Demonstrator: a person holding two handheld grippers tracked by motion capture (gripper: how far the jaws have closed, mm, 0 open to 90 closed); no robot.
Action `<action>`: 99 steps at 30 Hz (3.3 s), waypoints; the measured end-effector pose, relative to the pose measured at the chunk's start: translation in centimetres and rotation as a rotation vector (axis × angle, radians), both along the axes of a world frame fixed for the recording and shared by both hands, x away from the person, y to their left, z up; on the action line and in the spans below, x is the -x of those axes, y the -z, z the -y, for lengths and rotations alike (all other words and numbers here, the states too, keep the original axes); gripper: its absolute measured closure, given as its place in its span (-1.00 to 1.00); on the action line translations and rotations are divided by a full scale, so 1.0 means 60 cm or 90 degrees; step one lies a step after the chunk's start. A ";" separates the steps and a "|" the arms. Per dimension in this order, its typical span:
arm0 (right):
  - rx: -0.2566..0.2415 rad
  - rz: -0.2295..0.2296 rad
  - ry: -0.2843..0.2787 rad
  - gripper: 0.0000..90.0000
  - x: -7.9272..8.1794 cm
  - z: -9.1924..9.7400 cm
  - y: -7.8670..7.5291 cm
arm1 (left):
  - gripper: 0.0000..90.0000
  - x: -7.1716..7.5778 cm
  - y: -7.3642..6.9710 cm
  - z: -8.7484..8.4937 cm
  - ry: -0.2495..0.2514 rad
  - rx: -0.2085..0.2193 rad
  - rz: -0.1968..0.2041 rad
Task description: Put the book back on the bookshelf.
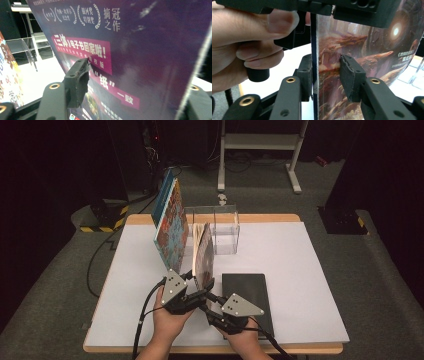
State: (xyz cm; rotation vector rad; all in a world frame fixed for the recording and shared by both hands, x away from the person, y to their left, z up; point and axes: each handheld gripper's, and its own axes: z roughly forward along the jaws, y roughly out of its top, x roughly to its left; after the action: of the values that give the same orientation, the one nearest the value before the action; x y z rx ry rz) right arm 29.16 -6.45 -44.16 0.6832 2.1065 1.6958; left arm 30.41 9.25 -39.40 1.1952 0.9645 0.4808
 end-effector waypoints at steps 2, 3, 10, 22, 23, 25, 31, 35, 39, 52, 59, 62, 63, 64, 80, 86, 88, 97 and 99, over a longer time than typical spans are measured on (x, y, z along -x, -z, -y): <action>0.001 -0.005 -0.006 0.40 0.001 0.003 0.001 | -0.01 0.000 0.001 0.000 -0.004 -0.006 0.002; 0.004 -0.005 -0.008 0.40 0.002 0.005 0.002 | 0.02 0.000 0.001 0.000 -0.008 -0.009 0.004; 0.014 -0.008 -0.017 0.38 0.014 0.025 0.006 | 0.20 -0.003 0.004 -0.008 -0.034 -0.023 0.008; 0.026 -0.005 0.080 0.37 -0.012 0.129 0.005 | 0.42 -0.002 0.005 -0.015 -0.045 -0.040 0.012; 0.025 -0.009 0.089 0.36 -0.016 0.138 0.007 | 0.44 -0.002 0.005 -0.016 -0.045 -0.042 0.012; 0.023 -0.013 0.110 0.36 -0.023 0.155 0.012 | 0.47 -0.003 0.005 -0.017 -0.045 -0.044 0.012; 0.028 -0.024 0.176 0.35 -0.042 0.201 0.029 | 0.60 -0.003 0.004 -0.021 -0.051 -0.046 0.014; 0.031 -0.039 0.206 0.35 -0.051 0.224 0.041 | 0.71 -0.003 0.004 -0.025 -0.053 -0.043 0.018; 0.022 -0.055 0.212 0.36 -0.057 0.230 0.045 | 0.81 -0.001 0.002 -0.027 -0.038 -0.032 0.021; 0.007 -0.057 0.215 0.37 -0.055 0.233 0.043 | 0.87 -0.009 -0.019 0.002 -0.021 -0.067 0.074; 0.005 -0.058 0.217 0.38 -0.054 0.235 0.042 | 0.87 -0.033 -0.030 0.003 -0.029 -0.049 0.105; 0.005 -0.056 0.218 0.38 -0.053 0.237 0.042 | 0.87 -0.044 -0.022 -0.002 -0.031 -0.046 0.104; 0.004 -0.056 0.219 0.38 -0.053 0.238 0.042 | 0.87 -0.045 -0.018 -0.004 -0.031 -0.045 0.103; 0.003 -0.057 0.219 0.38 -0.053 0.239 0.042 | 0.87 -0.046 -0.014 -0.005 -0.033 -0.045 0.100; 0.019 -0.054 0.234 0.32 -0.059 0.240 0.047 | 0.75 -0.034 0.010 -0.043 -0.011 -0.022 0.058; 0.018 -0.059 0.234 0.32 -0.059 0.240 0.048 | 0.70 -0.043 0.009 -0.040 -0.013 -0.030 0.047; 0.019 -0.059 0.233 0.32 -0.059 0.240 0.049 | 0.69 -0.046 0.008 -0.039 -0.010 -0.036 0.046; 0.021 -0.059 0.233 0.32 -0.058 0.241 0.049 | 0.54 -0.055 -0.010 -0.030 -0.016 -0.037 0.038; 0.025 -0.058 0.234 0.31 -0.059 0.242 0.049 | 0.55 -0.057 -0.012 -0.030 -0.011 -0.030 0.036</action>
State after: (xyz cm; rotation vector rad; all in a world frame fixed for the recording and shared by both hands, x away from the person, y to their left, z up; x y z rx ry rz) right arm 32.73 -20.96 -47.09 1.0772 1.9191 1.4417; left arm 33.82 11.04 -38.66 1.2107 0.9207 0.5517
